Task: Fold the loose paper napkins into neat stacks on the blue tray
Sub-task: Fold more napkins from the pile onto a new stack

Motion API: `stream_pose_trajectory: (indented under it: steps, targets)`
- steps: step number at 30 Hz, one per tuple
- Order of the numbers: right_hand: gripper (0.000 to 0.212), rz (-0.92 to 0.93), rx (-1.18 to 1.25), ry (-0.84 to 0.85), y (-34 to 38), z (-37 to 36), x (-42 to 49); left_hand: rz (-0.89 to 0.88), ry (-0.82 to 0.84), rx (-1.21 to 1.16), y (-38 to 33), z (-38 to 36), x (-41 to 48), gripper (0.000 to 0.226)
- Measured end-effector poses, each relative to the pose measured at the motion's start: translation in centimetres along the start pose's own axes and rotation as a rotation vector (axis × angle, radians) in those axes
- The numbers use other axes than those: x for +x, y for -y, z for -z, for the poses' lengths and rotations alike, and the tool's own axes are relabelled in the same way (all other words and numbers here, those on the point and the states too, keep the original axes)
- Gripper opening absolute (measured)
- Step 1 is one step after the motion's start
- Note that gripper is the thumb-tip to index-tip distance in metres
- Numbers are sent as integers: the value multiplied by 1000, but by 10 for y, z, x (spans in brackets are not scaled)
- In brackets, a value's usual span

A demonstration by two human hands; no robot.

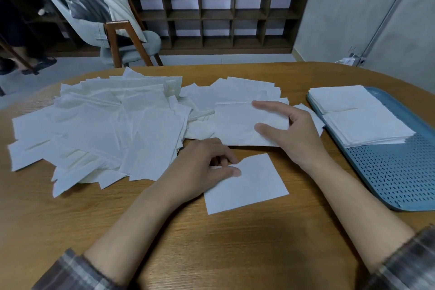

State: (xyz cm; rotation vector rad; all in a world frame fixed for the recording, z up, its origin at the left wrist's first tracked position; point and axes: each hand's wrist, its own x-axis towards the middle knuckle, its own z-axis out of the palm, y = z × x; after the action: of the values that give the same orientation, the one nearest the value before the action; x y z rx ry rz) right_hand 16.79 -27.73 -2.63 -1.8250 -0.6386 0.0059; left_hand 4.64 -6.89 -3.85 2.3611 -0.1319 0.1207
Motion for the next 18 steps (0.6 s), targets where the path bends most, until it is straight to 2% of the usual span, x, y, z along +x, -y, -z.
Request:
stream_pose_trajectory:
  steps: [2,6,8,11,12,13,15,18]
  targets:
    - [40,5,6,21,-1,-1,0,-21,16,-30,-2,1,-1,4]
    - [32,9,23,56,1,-3,-1,-35,-27,-137,-11,7,-5,3]
    - [26,-20,85,80,3,-4,-1,-10,-113,-278,-14,11,-5,3]
    - [50,-111,317,182,5,-6,-2,18,-301,-411,-13,15,-3,1]
    - [47,-148,406,222,5,-8,-4,32,-359,-441,-12,16,-1,2]
    - [39,-147,451,249,5,-11,-6,47,-400,-466,-11,16,0,3]
    - [20,-92,360,230,6,-17,-10,64,-440,-485,-9,17,2,12]
    - [25,-88,287,163,4,-18,-8,63,-477,-426,-9,19,2,31]
